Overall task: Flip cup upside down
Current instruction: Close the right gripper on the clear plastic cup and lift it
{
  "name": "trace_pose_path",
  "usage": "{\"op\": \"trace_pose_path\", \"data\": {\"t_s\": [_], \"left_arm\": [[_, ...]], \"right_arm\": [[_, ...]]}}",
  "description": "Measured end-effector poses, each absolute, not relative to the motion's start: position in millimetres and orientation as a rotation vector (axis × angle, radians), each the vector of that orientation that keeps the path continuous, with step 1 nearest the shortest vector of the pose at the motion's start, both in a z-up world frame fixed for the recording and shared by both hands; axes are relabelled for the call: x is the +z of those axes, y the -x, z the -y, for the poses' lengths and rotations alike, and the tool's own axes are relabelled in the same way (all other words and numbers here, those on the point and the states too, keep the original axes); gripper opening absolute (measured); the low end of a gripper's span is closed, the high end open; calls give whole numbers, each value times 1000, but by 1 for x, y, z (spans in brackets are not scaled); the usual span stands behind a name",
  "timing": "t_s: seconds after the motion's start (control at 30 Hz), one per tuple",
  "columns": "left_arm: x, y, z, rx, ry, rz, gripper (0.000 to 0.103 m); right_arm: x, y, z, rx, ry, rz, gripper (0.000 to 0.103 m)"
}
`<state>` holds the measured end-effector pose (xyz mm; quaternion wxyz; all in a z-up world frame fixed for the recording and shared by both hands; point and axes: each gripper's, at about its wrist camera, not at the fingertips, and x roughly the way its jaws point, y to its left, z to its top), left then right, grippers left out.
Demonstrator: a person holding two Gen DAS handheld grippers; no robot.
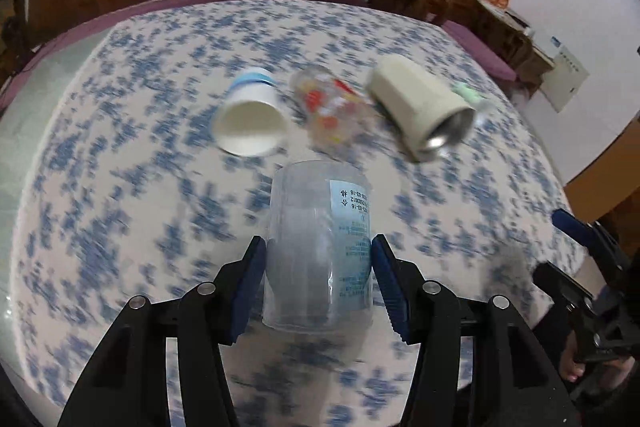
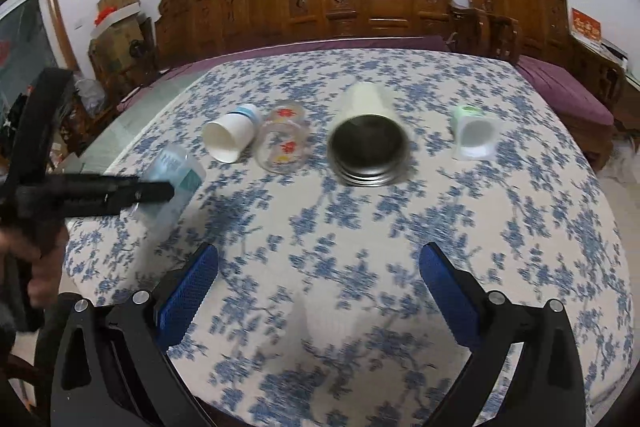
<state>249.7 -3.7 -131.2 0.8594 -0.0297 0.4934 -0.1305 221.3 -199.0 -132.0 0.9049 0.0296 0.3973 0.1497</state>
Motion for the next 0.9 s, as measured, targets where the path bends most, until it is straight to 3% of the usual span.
{"op": "trace_pose_path", "data": {"t_s": [0.27, 0.67, 0.9], "left_arm": [[-154, -238, 55, -316, 52, -1053, 52], [-175, -241, 54, -308, 68, -1107, 53], [-141, -223, 23, -271, 80, -1008, 72]], "right_arm": [[-140, -217, 223, 257, -71, -838, 101], [-139, -223, 218, 255, -57, -853, 101], [-127, -230, 199, 293, -53, -858, 101]]}}
